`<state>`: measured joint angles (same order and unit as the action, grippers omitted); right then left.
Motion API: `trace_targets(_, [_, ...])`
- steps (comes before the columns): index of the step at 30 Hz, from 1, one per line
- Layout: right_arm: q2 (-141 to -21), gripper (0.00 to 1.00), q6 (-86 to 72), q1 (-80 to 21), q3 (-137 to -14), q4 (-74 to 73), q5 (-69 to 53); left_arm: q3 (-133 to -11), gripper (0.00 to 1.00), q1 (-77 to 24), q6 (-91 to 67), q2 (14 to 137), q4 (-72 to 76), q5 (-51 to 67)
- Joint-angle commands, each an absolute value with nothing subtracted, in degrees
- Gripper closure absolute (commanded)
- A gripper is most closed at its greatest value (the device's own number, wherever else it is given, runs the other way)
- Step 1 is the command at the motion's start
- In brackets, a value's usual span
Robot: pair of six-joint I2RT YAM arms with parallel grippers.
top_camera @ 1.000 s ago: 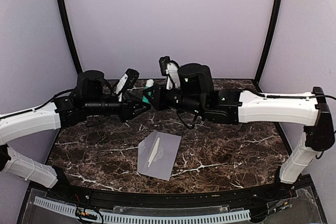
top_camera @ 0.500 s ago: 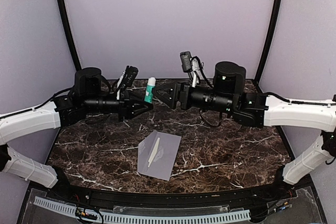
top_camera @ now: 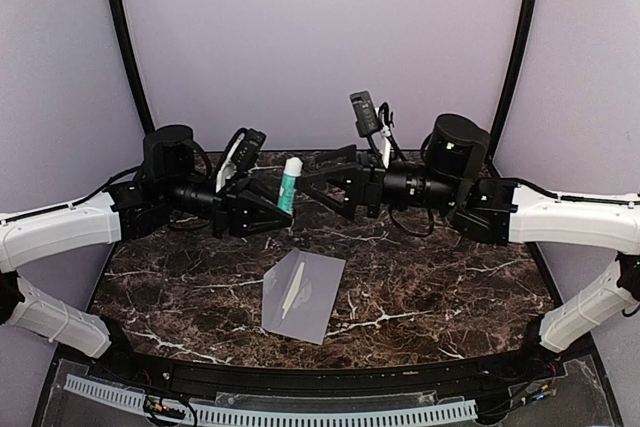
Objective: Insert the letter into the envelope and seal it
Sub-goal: Unscrew the solid glue.
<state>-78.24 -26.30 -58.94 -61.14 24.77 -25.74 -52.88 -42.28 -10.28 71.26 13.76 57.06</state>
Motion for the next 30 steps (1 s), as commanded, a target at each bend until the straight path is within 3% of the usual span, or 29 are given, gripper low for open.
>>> trace_targets(1, [-80.43, 0.20, -26.54, -58.64, -62.68, 29.50, -32.11, -54.33, 1.00, -42.52, -10.77, 70.67, 16.01, 60.58])
trace_targets(12, [-84.00, 0.59, -28.16, -59.25, -64.10, 33.07, -35.81, -54.54, 1.00, -42.62, -10.97, 71.31, 15.91, 61.32])
trace_targets(20, [-84.64, 0.82, -26.91, -59.76, -65.07, 30.92, -33.28, -54.42, 1.00, -42.63, -10.47, 71.43, 15.49, 60.16])
trace_targets(30, [-83.85, 0.96, -22.92, -62.42, -66.84, 22.22, -20.09, -53.56, 1.00, -42.60, -6.45, 67.86, 10.87, 39.80])
